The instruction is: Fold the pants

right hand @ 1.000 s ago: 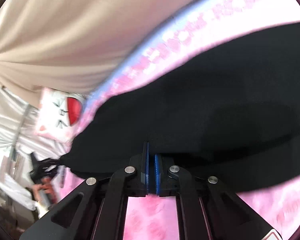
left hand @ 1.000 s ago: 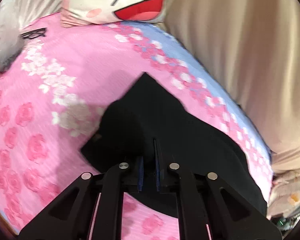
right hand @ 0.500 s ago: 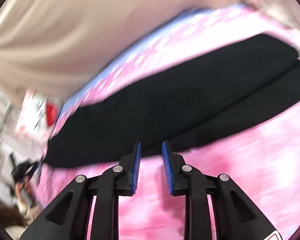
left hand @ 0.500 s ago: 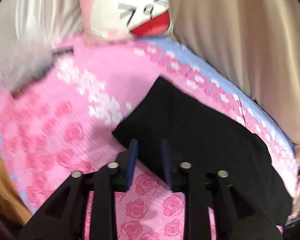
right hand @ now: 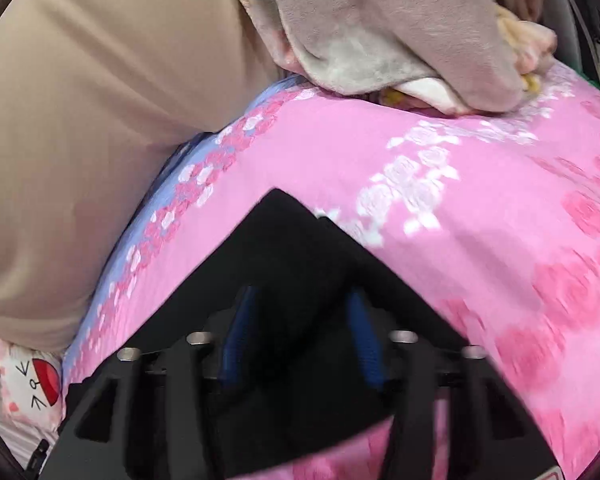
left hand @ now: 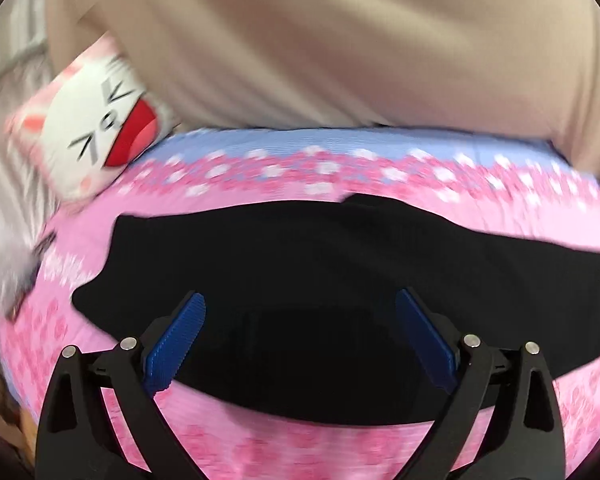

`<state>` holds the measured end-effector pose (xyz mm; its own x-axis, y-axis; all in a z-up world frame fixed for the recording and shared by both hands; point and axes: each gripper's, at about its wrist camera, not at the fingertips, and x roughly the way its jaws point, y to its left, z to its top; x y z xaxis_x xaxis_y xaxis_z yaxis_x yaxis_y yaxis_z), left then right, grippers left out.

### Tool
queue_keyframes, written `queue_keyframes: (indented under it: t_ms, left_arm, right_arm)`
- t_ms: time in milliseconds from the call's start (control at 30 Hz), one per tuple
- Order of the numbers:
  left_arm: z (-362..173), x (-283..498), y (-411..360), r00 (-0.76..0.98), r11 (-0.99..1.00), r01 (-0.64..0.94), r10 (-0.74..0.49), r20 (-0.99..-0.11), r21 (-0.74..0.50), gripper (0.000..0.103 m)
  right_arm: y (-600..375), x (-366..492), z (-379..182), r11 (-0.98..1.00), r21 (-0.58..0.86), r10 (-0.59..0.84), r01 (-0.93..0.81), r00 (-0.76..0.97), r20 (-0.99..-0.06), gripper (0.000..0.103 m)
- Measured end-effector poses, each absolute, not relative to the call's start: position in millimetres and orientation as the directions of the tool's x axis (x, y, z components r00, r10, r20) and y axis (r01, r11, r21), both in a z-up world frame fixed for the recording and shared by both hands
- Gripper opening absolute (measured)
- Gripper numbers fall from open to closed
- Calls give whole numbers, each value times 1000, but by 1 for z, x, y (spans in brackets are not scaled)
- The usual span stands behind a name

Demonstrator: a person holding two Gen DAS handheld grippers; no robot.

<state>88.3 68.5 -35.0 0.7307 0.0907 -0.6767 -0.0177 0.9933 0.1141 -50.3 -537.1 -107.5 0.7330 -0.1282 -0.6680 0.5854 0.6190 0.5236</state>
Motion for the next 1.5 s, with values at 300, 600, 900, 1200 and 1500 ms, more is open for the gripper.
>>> queue_keyframes:
  t_ms: [300, 600, 900, 1200, 1500]
  left_arm:
    - [-66, 105, 26, 644, 985, 77, 68, -762, 153, 98]
    - [-93, 107, 59, 565, 987, 2, 133, -814, 163, 98]
    - [-109, 103, 95, 529, 997, -40, 75, -846, 63, 98]
    - [-78, 90, 139, 619, 993, -96, 119, -776, 75, 98]
    - [-106, 115, 253, 489, 932, -351, 268, -830, 94, 98]
  right_arm:
    - [-532, -91, -114, 601, 513, -116, 613, 702, -703, 5]
    - [-494, -126, -53, 632, 418, -325, 653, 713, -622, 24]
    - [-398, -11, -63, 827, 462, 64, 320, 762, -644, 19]
    - [-366, 26, -52, 860, 368, -17, 355, 739, -673, 19]
    - [-342, 27, -84, 873, 307, -20, 379, 657, -753, 16]
